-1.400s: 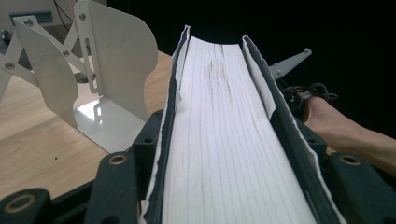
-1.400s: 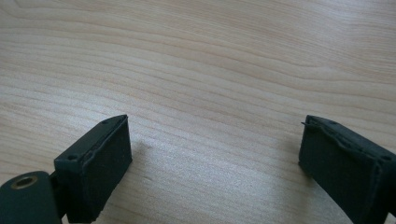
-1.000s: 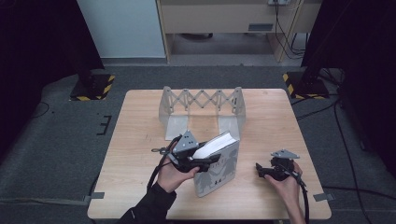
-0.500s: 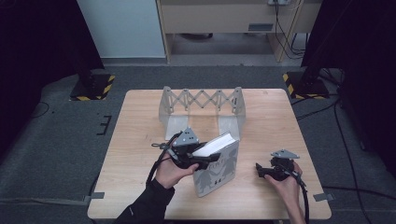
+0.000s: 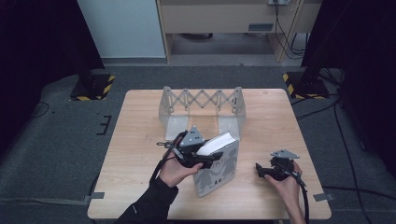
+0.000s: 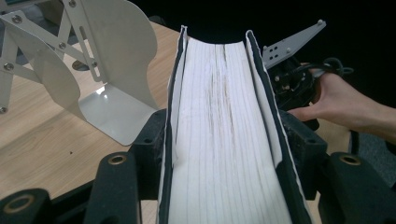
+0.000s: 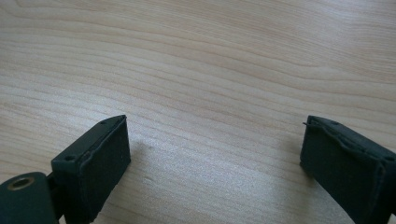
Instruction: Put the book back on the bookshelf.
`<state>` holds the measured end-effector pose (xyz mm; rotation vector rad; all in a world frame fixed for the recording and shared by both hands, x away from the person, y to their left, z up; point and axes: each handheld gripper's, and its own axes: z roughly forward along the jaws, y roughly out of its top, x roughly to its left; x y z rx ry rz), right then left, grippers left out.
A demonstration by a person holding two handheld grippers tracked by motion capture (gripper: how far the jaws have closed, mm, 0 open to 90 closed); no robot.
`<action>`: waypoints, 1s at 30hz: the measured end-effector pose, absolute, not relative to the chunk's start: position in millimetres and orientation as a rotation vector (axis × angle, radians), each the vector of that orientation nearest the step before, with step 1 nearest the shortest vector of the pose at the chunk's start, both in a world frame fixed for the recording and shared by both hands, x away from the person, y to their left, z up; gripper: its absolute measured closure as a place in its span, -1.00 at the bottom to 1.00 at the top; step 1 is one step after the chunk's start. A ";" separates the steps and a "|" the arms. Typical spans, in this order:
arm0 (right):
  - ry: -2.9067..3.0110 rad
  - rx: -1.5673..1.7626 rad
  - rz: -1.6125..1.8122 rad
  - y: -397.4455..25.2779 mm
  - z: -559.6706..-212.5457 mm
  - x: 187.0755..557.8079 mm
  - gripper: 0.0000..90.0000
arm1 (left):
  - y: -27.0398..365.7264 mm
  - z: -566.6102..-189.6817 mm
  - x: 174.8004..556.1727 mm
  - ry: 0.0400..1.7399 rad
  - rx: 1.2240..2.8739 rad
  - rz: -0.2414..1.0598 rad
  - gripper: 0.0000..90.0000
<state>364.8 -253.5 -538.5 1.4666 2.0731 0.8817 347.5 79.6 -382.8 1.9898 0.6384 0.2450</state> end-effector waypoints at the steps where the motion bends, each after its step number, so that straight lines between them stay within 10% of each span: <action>1: 2.073 1.467 0.882 -253.5 -538.5 364.8 -0.81 | 78.3 -382.7 347.6 0.636 2.003 0.247 -0.05; 23: 2.072 1.471 0.879 -252.8 -538.5 364.8 -0.82 | 64.7 -387.1 339.1 0.567 2.033 0.235 -0.67; 30: 2.072 1.471 0.878 -252.8 -538.5 364.8 -0.82 | 64.9 -386.8 338.4 0.582 2.035 0.255 -0.36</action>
